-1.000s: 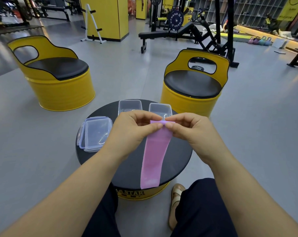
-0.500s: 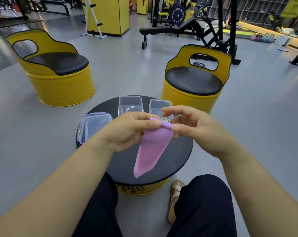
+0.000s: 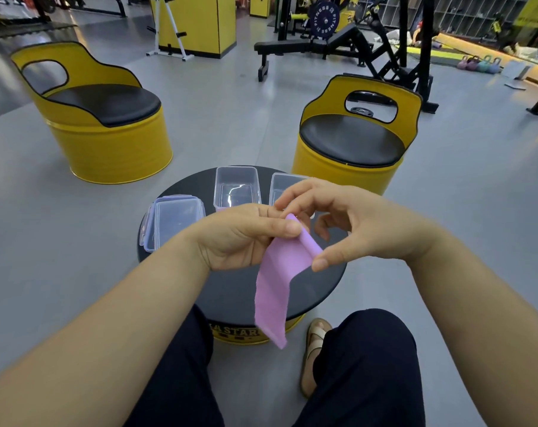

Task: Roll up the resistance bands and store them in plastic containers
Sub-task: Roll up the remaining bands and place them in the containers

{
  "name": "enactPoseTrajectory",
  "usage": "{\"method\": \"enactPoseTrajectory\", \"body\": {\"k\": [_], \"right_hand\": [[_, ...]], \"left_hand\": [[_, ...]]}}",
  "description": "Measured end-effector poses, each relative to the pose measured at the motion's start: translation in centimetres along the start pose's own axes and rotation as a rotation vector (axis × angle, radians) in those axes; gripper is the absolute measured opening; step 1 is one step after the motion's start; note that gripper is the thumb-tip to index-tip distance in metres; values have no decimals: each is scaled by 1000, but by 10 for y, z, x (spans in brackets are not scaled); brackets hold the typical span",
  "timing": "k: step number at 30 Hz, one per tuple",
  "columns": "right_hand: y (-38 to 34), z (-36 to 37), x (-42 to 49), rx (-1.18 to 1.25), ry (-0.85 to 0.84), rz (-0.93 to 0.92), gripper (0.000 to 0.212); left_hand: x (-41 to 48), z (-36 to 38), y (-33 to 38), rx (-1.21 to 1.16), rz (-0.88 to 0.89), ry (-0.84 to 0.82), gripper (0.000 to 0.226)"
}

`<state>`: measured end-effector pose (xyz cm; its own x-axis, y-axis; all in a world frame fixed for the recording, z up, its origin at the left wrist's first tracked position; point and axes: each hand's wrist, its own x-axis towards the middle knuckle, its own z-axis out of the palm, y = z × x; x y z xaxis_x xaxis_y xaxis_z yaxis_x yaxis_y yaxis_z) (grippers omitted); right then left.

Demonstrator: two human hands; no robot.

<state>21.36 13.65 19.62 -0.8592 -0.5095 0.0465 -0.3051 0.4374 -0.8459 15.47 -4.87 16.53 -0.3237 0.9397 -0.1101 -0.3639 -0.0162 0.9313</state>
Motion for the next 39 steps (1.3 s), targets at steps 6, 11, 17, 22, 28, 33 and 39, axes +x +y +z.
{"method": "enactPoseTrajectory", "body": {"k": [6,11,17,22,28,33,39], "right_hand": [[4,3,0,89,119,-51,48],[5,2,2,13,161,-62,45],[11,0,-2,45,111,-7,57],[8,-3,-5,49,48,25,60],[5,0,-6,7,115,-23,49],[5,3,-8,1,144,-49,46],[-2,1,-9,-18,129,-31,59]], "left_hand": [[0,16,0,-36,86,152,22],[1,15,-1,14,94,218,22],[0,9,-4,16,97,237,22],[0,13,-4,11,70,286,21],[0,19,-1,28,94,264,23],[0,20,-2,51,153,228,19],[-1,20,0,64,149,309,22]]}}
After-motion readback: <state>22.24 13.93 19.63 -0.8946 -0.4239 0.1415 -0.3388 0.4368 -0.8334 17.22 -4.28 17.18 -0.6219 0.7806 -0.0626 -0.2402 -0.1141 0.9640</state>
